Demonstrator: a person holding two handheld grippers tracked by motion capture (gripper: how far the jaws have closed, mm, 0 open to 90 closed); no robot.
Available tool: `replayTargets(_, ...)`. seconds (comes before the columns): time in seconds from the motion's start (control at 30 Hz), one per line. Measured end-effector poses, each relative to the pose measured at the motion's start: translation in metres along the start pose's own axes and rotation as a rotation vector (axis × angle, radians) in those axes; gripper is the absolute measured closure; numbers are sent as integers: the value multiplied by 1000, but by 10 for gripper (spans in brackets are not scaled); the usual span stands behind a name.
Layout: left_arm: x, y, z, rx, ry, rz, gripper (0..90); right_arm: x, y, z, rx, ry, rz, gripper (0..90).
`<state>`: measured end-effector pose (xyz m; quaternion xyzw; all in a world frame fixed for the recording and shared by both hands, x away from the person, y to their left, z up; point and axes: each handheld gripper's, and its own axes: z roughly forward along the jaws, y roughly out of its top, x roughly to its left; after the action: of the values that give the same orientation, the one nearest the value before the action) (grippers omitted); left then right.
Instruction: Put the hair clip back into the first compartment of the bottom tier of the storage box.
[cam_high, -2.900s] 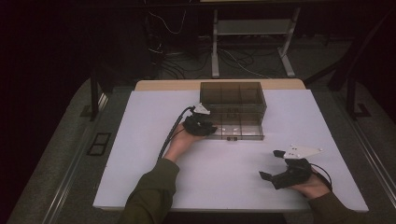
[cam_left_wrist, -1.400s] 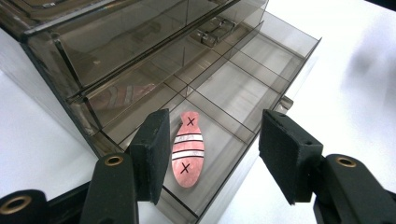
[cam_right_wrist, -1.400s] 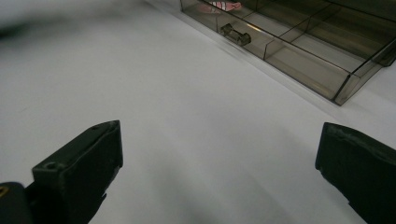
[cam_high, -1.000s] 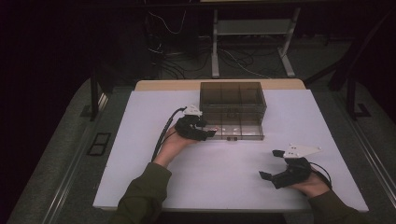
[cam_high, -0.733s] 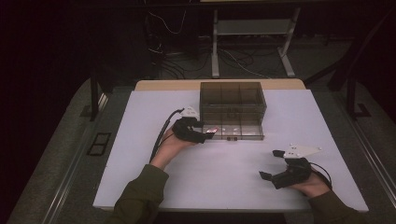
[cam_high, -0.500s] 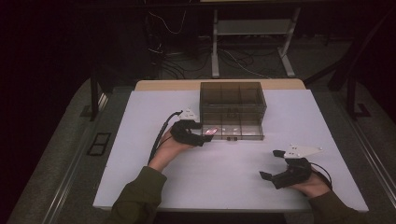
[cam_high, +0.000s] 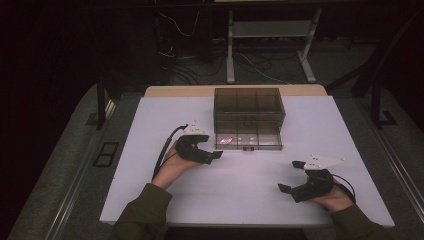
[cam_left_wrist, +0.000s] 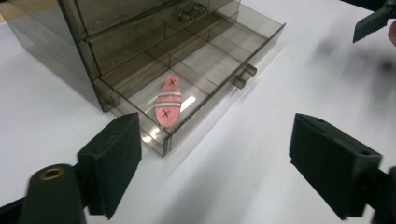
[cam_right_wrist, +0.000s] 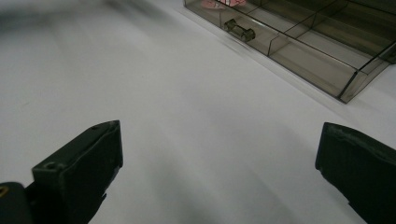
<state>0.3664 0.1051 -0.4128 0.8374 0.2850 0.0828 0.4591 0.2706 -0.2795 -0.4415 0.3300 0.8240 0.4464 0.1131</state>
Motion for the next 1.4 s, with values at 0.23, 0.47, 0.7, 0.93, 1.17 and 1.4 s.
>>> replayTargets(0.23, -4, -8, -10, -7, 18, 1, 103, 0, 0, 0, -2, 0, 1, 2)
replayTargets(0.47, -8, -20, -23, -17, 38, -4, 30, 0, 0, 0, -1, -1, 1, 2)
replayTargets(0.7, -11, -32, -33, -43, 40, -8, 0, 0, 0, 0, -1, -3, 2, 2)
replayTargets(0.93, -15, -45, -44, -35, 46, -8, 0, 0, 0, -1, -2, -4, 2, 2)
replayTargets(1.17, -21, -55, -53, -26, 37, 1, 0, 0, 0, 0, 0, -6, 0, 2)
replayTargets(1.4, -27, -63, -58, -29, 33, 14, 0, 0, 0, 0, 0, -8, 0, 2)
